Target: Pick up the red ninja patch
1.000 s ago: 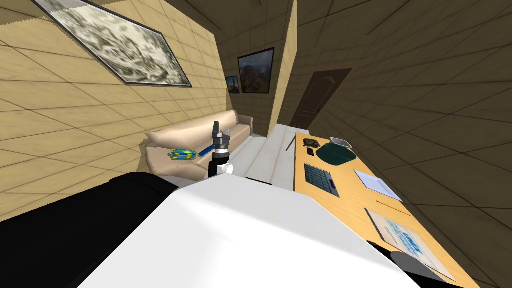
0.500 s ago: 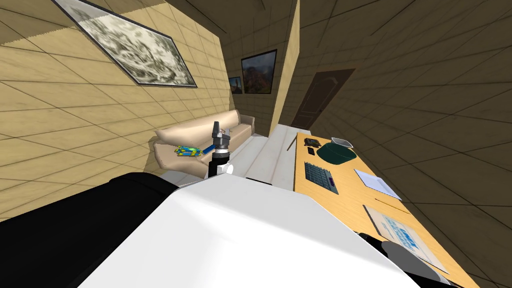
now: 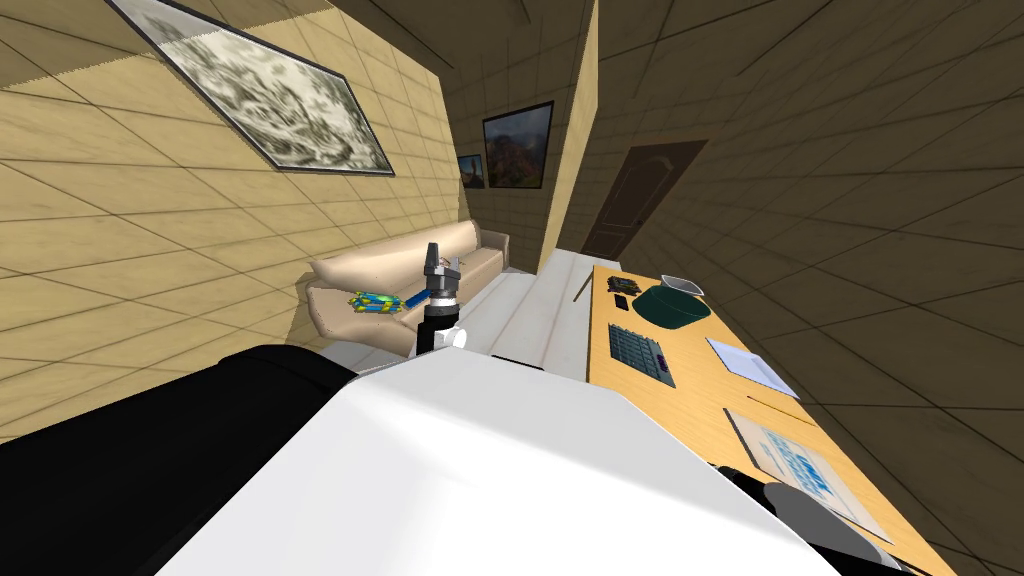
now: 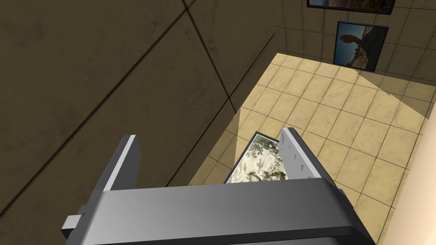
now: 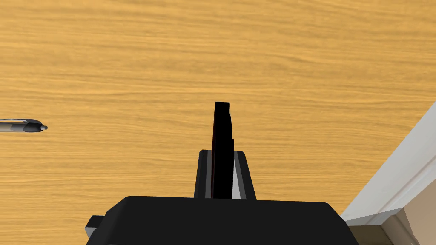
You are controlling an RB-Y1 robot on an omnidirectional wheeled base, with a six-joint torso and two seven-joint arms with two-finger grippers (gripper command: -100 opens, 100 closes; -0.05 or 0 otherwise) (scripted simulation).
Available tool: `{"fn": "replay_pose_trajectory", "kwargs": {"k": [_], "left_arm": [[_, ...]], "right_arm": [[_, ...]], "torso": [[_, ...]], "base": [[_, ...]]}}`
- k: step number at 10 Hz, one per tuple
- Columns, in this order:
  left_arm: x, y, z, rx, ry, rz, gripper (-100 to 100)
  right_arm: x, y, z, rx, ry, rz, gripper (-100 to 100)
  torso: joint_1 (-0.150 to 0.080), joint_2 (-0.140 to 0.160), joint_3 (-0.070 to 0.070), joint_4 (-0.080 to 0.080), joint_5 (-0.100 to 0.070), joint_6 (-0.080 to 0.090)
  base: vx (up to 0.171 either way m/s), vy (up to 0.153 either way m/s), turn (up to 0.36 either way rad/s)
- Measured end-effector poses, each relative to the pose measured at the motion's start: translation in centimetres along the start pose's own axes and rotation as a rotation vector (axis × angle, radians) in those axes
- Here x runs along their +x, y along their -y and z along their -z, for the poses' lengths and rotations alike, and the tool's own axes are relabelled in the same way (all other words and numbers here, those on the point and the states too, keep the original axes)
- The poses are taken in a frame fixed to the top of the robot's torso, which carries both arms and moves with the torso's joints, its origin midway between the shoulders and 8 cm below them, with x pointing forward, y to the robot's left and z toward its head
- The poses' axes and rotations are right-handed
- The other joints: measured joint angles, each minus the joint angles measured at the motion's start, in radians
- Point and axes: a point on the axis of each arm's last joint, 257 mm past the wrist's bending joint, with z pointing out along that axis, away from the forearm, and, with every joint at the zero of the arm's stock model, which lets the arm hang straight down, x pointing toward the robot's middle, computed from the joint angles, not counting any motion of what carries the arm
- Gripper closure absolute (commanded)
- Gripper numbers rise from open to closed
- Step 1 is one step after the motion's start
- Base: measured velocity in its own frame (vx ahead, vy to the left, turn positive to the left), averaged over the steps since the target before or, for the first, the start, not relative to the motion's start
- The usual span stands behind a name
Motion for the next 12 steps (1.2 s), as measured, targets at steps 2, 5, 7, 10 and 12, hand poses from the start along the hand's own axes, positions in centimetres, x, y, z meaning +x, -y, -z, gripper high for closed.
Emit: {"fn": "replay_pose_trajectory", "kwargs": {"k": [2, 5, 7, 10, 12], "left_arm": [[0.0, 0.0, 0.0, 0.0, 0.0, 0.0, 0], [0.0, 0.0, 0.0, 0.0, 0.0, 0.0, 0], [0.0, 0.0, 0.0, 0.0, 0.0, 0.0, 0], [0.0, 0.0, 0.0, 0.0, 0.0, 0.0, 0], [0.0, 0.0, 0.0, 0.0, 0.0, 0.0, 0]], "right_arm": [[0.7, 0.2, 0.1, -0.005, -0.003, -0.005, 100], [2.7, 0.7, 0.5, -0.014, -0.015, 0.012, 100], [4.2, 1.1, 0.9, -0.02, -0.019, 0.024, 100], [5.6, 1.6, 1.4, -0.025, -0.023, 0.048, 100], [6.7, 1.9, 1.8, -0.027, -0.025, 0.053, 100]], "torso": [[0.0, -0.005, -0.002, -0.001, 0.0, 0.001], [0.0, -0.009, -0.005, -0.002, 0.0, 0.0], [0.0, -0.008, -0.005, -0.002, 0.0, 0.001], [0.0, -0.005, -0.003, -0.001, 0.001, 0.0], [0.001, -0.006, -0.004, -0.002, 0.001, 0.001]], "base": [[0.123, -0.001, -0.104], [0.144, -0.003, -0.1], [0.13, -0.009, -0.104], [0.081, -0.007, -0.046], [0.078, 0.004, -0.055]]}}
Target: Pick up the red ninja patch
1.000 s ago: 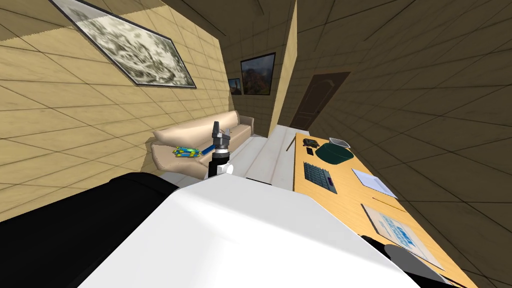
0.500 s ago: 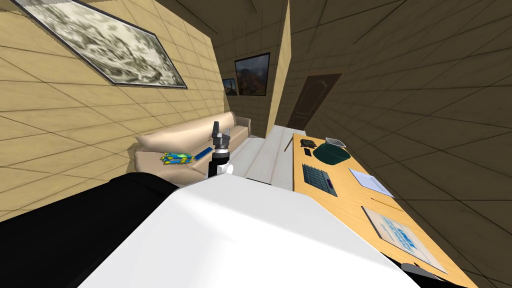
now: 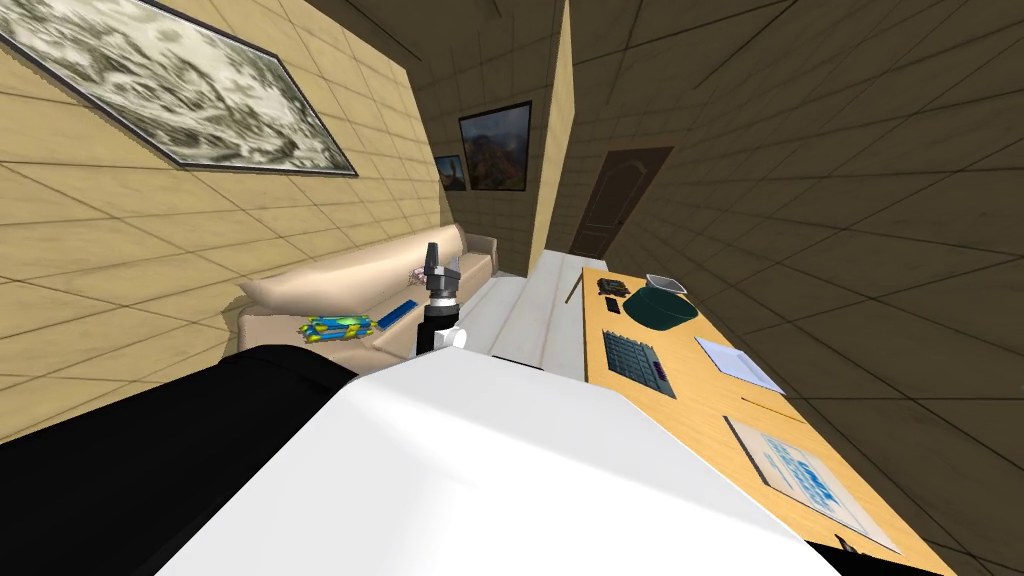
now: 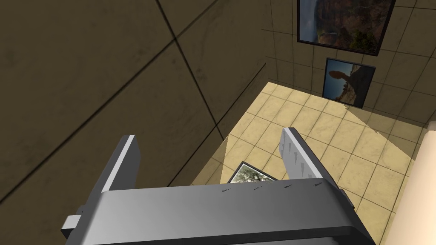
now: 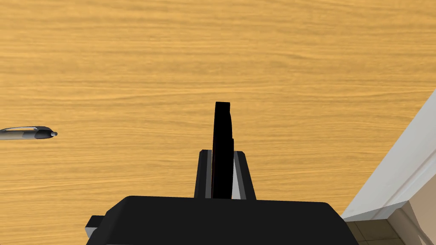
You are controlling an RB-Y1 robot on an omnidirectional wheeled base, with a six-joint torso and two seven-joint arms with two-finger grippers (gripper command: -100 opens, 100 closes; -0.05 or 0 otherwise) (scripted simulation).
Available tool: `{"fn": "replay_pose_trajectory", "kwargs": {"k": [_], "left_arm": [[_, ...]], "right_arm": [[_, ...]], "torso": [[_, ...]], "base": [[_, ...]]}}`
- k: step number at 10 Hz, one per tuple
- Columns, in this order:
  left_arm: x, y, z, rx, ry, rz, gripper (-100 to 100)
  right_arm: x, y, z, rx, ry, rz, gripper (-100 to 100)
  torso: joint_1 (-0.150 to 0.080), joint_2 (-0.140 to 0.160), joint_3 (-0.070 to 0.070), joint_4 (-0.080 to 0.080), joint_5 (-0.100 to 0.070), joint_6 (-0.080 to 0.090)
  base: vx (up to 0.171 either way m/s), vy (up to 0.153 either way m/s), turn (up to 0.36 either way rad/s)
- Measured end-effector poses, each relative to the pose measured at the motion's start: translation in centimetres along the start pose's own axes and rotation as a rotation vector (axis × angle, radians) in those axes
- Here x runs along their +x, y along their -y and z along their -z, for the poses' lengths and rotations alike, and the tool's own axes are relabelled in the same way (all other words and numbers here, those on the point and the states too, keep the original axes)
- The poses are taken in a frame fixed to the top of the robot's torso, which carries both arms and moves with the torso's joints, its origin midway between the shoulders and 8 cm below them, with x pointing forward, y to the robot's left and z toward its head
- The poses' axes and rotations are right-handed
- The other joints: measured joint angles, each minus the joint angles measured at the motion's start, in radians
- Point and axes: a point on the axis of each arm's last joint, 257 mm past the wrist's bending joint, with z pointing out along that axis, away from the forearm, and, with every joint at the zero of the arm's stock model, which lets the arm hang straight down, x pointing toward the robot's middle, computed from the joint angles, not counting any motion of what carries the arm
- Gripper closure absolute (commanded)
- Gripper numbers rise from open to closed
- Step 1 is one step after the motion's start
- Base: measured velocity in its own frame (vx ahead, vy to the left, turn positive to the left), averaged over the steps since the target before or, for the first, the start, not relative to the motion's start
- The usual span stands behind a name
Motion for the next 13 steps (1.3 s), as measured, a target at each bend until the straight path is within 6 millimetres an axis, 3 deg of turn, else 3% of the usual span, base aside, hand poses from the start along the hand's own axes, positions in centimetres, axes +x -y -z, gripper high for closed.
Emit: {"fn": "replay_pose_trajectory", "kwargs": {"k": [6, 13], "left_arm": [[0.0, 0.0, 0.0, 0.0, 0.0, 0.0, 0], [0.0, 0.0, 0.0, 0.0, 0.0, 0.0, 0]], "right_arm": [[3.5, 1.2, 1.3, -0.002, -0.001, 0.044, 100], [6.5, 2.0, 3.0, 0.001, 0.0, 0.112, 100]], "torso": [[0.001, -0.003, -0.001, 0.0, 0.0, -0.001], [0.001, 0.001, 0.001, 0.001, 0.001, -0.004]], "base": [[0.122, 0.011, -0.094], [0.079, 0.006, -0.053]]}}
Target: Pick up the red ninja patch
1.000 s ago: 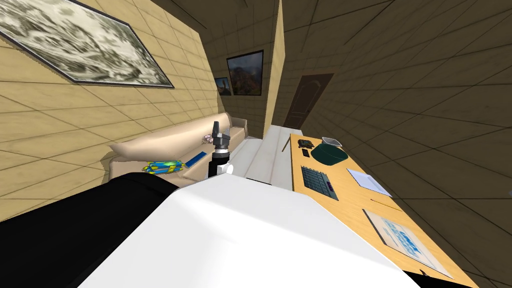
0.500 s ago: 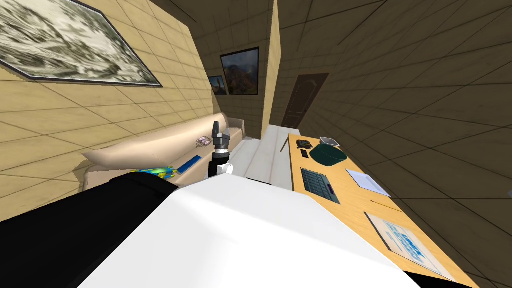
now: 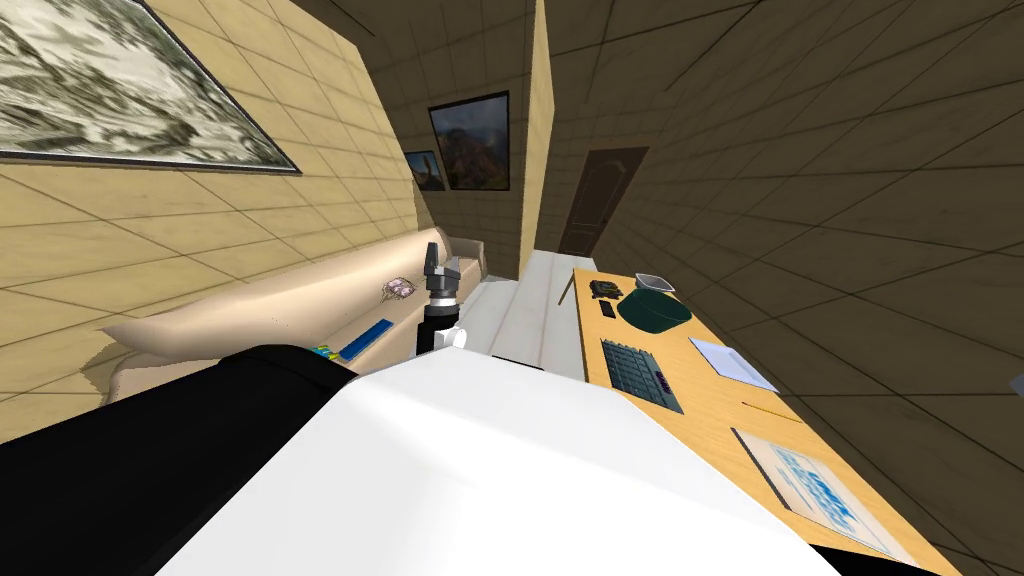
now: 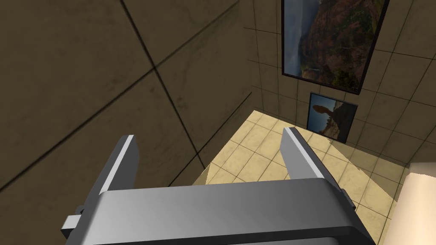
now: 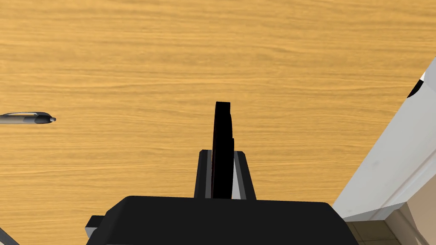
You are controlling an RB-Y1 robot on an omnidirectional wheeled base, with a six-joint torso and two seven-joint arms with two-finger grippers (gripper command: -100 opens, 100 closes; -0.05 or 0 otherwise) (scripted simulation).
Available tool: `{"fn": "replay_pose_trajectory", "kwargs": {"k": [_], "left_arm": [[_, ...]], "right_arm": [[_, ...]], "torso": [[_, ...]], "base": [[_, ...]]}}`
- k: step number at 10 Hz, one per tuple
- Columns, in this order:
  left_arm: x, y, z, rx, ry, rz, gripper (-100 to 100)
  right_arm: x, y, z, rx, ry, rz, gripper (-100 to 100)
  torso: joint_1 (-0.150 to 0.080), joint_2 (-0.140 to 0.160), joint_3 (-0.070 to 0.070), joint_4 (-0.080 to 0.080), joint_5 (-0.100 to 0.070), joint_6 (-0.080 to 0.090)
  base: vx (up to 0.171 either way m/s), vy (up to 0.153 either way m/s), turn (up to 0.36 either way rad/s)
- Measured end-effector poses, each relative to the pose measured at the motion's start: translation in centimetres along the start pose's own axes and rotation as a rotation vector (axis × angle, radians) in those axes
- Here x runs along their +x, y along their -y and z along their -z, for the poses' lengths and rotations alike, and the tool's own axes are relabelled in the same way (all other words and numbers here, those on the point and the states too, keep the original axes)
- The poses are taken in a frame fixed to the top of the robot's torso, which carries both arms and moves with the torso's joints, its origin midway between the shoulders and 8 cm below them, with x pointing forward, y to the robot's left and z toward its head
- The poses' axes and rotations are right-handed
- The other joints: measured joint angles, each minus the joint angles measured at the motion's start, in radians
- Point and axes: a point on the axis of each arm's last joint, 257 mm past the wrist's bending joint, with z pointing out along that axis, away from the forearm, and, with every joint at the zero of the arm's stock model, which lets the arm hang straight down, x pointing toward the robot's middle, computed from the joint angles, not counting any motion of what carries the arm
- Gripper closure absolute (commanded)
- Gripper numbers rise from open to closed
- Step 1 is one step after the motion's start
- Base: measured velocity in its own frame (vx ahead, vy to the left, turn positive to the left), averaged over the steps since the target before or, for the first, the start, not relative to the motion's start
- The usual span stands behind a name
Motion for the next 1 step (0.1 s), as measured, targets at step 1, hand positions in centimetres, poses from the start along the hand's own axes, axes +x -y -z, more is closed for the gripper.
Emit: {"fn": "replay_pose_trajectory", "kwargs": {"k": [1], "left_arm": [[0.0, 0.0, 0.0, 0.0, 0.0, 0.0, 0]], "right_arm": [[-0.08, 0.02, 0.01, 0.0, 0.001, 0.004, 0]], "torso": [[0.0, 0.002, 0.001, 0.0, 0.0, 0.0]], "base": [[0.005, 0.0, 0.002]]}}
